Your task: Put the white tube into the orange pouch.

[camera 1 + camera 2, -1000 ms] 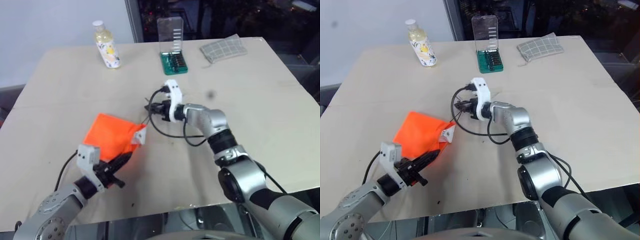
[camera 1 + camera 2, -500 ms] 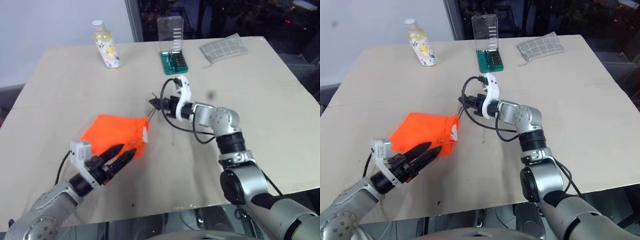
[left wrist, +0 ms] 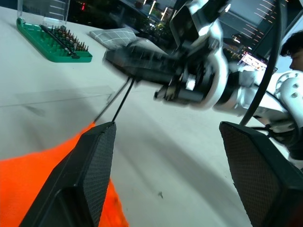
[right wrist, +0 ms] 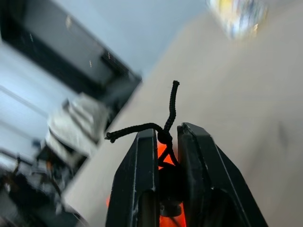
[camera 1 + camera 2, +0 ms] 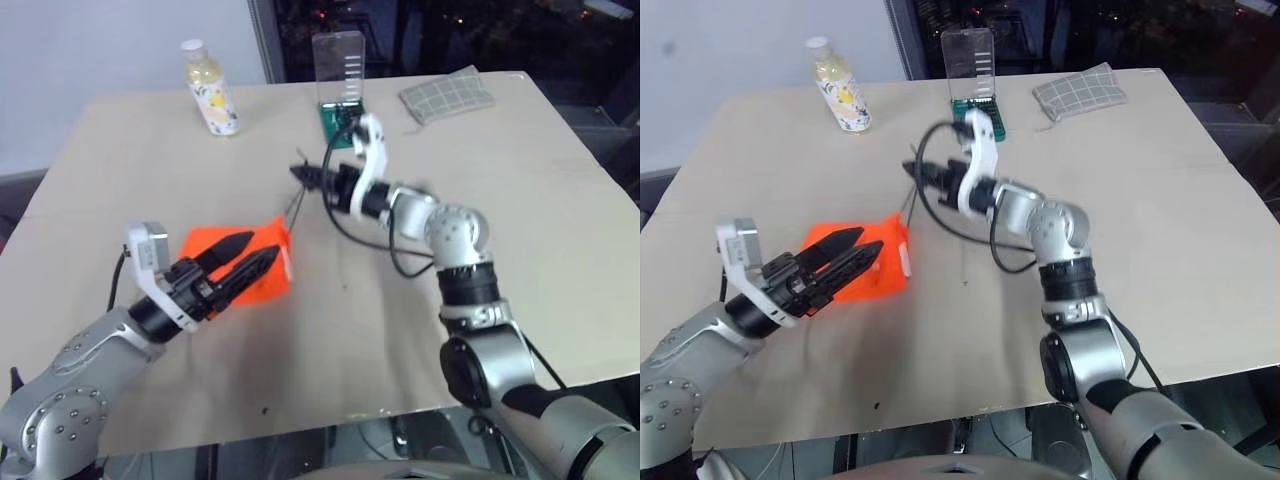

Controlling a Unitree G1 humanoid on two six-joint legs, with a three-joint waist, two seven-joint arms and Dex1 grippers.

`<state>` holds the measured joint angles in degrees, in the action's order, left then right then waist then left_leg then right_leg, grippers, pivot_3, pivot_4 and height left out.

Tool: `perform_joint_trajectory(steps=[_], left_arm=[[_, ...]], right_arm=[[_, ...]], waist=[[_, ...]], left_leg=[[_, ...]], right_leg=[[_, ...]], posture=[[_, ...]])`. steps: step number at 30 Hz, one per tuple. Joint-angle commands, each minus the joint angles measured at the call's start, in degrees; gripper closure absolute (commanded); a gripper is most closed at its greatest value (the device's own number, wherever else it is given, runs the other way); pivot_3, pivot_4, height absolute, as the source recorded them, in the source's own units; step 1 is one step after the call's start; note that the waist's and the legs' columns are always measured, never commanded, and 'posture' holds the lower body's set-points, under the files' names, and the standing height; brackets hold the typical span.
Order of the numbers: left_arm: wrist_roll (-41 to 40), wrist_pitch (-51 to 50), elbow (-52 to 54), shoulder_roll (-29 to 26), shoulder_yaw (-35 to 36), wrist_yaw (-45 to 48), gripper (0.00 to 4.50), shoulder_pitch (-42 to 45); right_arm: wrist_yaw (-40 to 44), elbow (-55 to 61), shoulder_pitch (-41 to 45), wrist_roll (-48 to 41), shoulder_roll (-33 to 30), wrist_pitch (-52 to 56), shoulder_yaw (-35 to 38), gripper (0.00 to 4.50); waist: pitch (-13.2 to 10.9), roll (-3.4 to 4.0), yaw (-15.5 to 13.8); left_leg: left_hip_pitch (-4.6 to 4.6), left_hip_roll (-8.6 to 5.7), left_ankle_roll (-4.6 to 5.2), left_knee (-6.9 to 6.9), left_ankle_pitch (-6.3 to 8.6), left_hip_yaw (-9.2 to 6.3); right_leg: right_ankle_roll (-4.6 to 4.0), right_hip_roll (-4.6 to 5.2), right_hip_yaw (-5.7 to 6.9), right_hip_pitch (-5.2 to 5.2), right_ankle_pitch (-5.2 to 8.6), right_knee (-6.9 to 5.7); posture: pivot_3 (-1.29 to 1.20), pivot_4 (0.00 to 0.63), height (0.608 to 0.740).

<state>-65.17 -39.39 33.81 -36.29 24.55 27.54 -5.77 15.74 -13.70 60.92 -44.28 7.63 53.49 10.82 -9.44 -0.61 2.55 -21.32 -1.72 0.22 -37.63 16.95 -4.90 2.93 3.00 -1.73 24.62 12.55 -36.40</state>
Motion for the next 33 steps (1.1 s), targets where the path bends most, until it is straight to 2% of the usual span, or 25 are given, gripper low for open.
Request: perform_joint_trajectory(steps=[1,4,7,18,20,24,29,33], left_arm=[[2.04,2.51,-1.57,1.16,-0.73,-1.05,0.90,3.89],[1.80,3.71,-3.10,2.94,-1.81,-1.92,0.90,9.36],[1.57,4.36,-3.72,4.66,-3.21,-2.34,0.90,13.65],[3.11,6.59,-9.69,8.36,-6.20,-0.89,0.90,24.92],[3.91,6.86,-12.12,8.94,-6.76,-0.85,0.90,27.53],[7.44,8.70,-17.74,11.39,-8.50,-1.41,0.90,34.53],[11.47,11.80,-22.62,15.01,-10.97,-0.15,0.90,43.55],[14.02,13.59,-25.89,17.49,-12.76,1.77,0.90,48.34]], right_arm=[[-1.79,1.29,7.80,-5.21,-1.01,-0.19,4.93,4.40],[-2.61,-0.87,13.30,-5.92,-4.36,-0.75,7.43,4.40],[-2.98,-2.69,17.37,-6.64,-7.35,-1.09,8.98,4.40],[-1.70,-6.21,26.00,-7.62,-12.92,-3.38,11.22,4.40],[-1.08,-6.58,26.47,-7.99,-12.93,-3.71,11.55,4.40],[1.67,-5.42,23.79,-3.94,-13.88,-3.66,6.62,4.40],[3.65,-2.15,23.39,-8.38,-13.67,-2.28,8.16,4.40],[5.20,-0.81,22.16,-6.80,-15.02,-1.89,5.48,4.40]], waist=[[0.05,-0.07,-0.06],[0.05,-0.07,-0.53],[0.06,-0.09,-0.48],[0.04,-0.07,-0.10],[0.05,-0.08,-0.11],[0.07,-0.11,-0.16],[0.06,-0.11,-0.15],[0.06,-0.11,-0.10]], left_leg=[[0.00,0.01,-0.03,0.05,-0.02,-0.02],[-0.04,0.00,-0.05,0.08,-0.03,-0.05],[-0.51,-0.02,-0.01,-0.36,-0.02,-0.20],[-0.56,-0.03,0.03,-0.54,0.00,-0.08],[-0.57,-0.04,0.03,-0.60,0.00,-0.09],[-0.57,-0.06,0.03,-0.65,0.00,-0.10],[-0.66,-0.06,0.03,-0.69,-0.01,-0.16],[-0.68,-0.06,0.03,-0.63,0.00,-0.19]], right_leg=[[-0.05,-0.01,0.06,0.04,0.03,-0.03],[-0.11,0.08,0.17,0.04,0.07,-0.03],[-0.09,0.13,0.33,0.22,0.05,-0.06],[-0.09,0.08,0.28,0.29,0.05,-0.35],[-0.09,0.07,0.29,0.29,0.05,-0.37],[-0.09,0.06,0.31,0.26,0.05,-0.38],[-0.08,0.07,0.38,0.28,0.04,-0.44],[-0.08,0.09,0.38,0.30,0.04,-0.39]], posture=[[0.00,0.150,0.740],[0.00,0.150,0.740],[0.00,0.150,0.740],[0.00,0.150,0.740],[0.00,0.150,0.740],[0.00,0.150,0.740],[0.00,0.150,0.740],[0.00,0.150,0.740]])
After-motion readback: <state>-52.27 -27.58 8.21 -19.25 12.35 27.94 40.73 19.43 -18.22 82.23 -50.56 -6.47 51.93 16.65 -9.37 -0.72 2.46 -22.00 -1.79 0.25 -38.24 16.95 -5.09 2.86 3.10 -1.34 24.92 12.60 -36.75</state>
